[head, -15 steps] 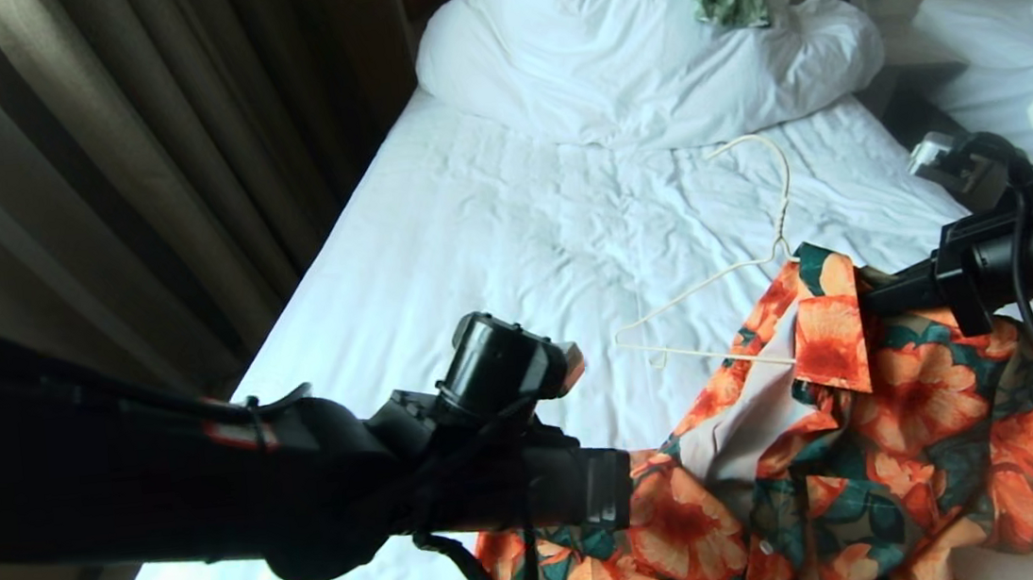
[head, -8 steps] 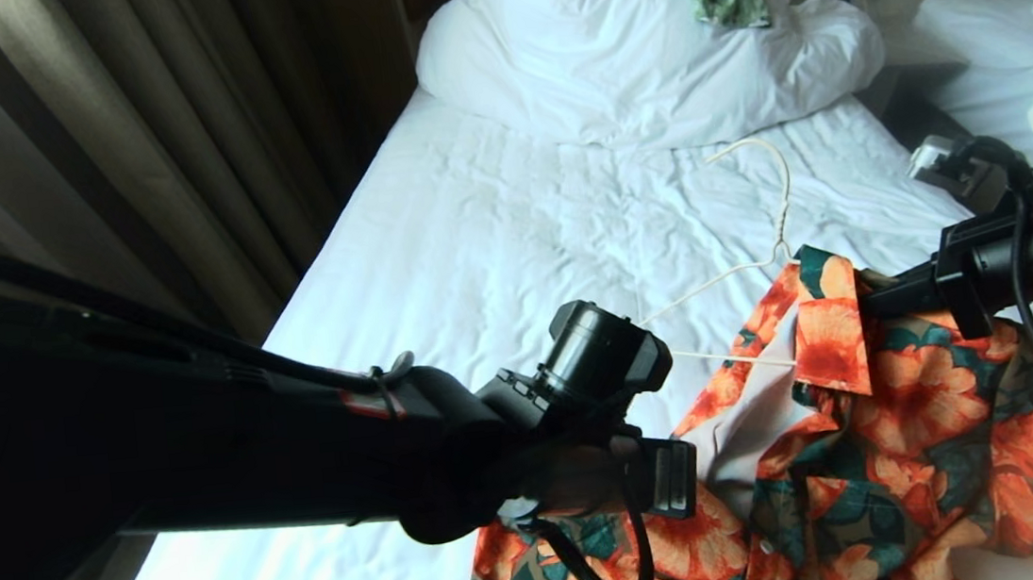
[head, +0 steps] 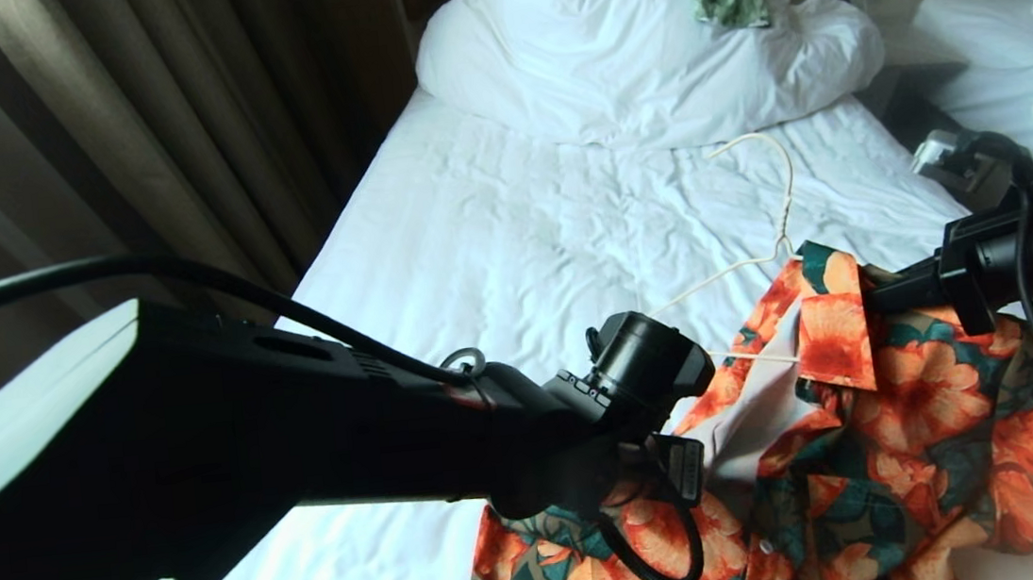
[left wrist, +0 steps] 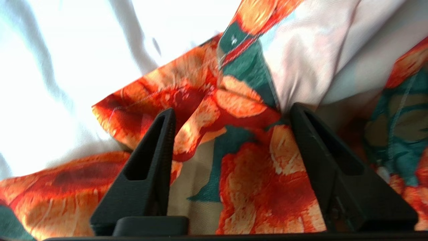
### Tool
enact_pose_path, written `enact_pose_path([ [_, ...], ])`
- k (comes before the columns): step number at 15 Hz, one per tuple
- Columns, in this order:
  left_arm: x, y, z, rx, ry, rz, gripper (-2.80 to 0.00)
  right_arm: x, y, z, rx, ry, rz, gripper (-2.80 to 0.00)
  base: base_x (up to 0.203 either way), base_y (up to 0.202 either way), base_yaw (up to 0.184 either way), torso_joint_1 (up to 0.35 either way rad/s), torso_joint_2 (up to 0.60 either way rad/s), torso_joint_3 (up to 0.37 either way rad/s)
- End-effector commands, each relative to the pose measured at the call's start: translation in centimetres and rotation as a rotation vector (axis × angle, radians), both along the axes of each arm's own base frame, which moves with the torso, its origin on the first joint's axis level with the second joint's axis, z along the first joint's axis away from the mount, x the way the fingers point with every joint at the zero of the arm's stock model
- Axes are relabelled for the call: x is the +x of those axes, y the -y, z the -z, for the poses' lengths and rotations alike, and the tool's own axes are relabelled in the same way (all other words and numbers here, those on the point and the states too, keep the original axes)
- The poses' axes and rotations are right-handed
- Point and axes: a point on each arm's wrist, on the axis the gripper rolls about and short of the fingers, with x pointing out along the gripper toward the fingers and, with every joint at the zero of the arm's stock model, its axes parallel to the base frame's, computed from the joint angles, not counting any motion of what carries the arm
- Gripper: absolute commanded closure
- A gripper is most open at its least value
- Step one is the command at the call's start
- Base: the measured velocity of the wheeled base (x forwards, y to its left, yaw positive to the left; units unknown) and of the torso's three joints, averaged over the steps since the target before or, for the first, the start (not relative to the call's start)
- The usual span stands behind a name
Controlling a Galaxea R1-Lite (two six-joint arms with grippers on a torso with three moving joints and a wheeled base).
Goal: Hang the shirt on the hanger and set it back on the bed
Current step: Hook the other side of the shirt onto the hanger
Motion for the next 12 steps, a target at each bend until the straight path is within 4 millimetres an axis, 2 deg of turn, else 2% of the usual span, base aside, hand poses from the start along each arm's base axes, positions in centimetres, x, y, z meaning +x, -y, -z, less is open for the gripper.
enact_pose_path([
  [1,-0.3,0.1,0.3,0.025,-0.006,-0.004,-2.8,0.0,0.1,0.0,0.001,0.002,-0.002,0.0,0.0,0.0,0.0,0.0,0.0,0.0],
  [4,-1.5,0.2,1.1,0.055,-0.027,0.011,-2.8,0.1,0.3,-0.1,0.001,0.004,0.004,0.0,0.0,0.0,0.0,0.0,0.0,0.0],
  [7,-3.8,0.9,2.8,0.075,-0.076,0.021,-2.8,0.1,0.3,-0.3,0.002,0.013,0.006,0.0,0.0,0.0,0.0,0.0,0.0,0.0],
  [9,-5.1,1.4,3.1,0.07,-0.093,0.029,-2.8,0.0,0.3,-0.4,0.001,0.014,0.006,0.0,0.0,0.0,0.0,0.0,0.0,0.0],
  [11,-4.8,1.6,3.0,0.055,-0.084,0.02,-2.8,0.0,0.3,-0.4,0.001,0.015,0.007,0.0,0.0,0.0,0.0,0.0,0.0,0.0],
  [12,-4.5,1.6,3.1,0.053,-0.073,0.009,0.0,-0.2,0.3,-0.6,0.001,0.021,0.007,0.0,0.0,0.0,0.0,0.0,0.0,0.0],
])
